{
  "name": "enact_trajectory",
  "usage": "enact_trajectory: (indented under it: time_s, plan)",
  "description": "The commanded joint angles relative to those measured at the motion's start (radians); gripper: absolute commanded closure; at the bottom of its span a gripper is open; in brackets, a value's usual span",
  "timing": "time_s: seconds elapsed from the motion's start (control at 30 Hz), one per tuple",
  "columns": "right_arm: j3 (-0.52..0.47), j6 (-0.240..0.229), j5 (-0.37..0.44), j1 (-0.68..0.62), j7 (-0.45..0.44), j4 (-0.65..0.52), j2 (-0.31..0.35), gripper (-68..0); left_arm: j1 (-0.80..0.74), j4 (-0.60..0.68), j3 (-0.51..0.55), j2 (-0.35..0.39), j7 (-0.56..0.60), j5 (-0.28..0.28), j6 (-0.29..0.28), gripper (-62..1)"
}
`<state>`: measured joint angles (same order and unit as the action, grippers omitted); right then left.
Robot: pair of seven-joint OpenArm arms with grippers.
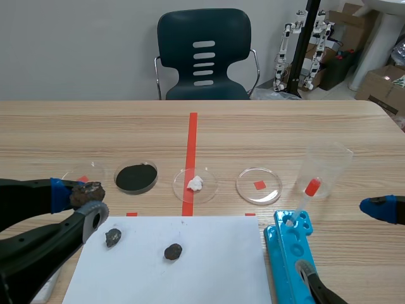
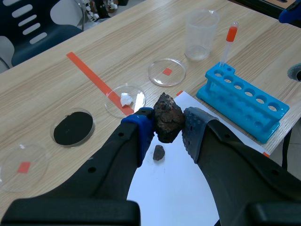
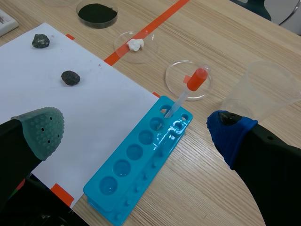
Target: Pick up the right mineral with the left hand
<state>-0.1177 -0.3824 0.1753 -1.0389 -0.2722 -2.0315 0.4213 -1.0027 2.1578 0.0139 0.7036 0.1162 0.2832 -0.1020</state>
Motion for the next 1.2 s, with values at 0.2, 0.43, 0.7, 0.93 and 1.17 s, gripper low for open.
enact_trajectory:
  time_s: [0.2,0.43,0.7,0.93,1.17]
  plan:
    - [-0.006,-0.001,0.011,0.011,-0.011,-0.005,0.000,-64.7,0.001,0.011,0.000,-0.005,0.015,0.004,0.002,-7.0]
    - [-0.006,-0.001,0.011,0.011,-0.011,-0.005,0.000,-64.7,0.003,0.011,0.000,-0.005,0.015,0.004,0.002,-7.0]
    - [-0.006,-0.001,0.011,0.011,-0.011,-0.005,0.000,-64.7,0.003,0.011,0.000,-0.005,0.014,0.004,0.002,-7.0]
    - [-0.006,-0.001,0.011,0.011,-0.011,-0.005,0.000,-64.7,0.003,0.011,0.000,-0.005,-0.019,0.004,0.002,-7.0]
    - [-0.006,-0.001,0.011,0.011,-0.011,-0.005,0.000,-64.7,0.003,0.011,0.000,-0.005,-0.037,0.004,0.002,-7.0]
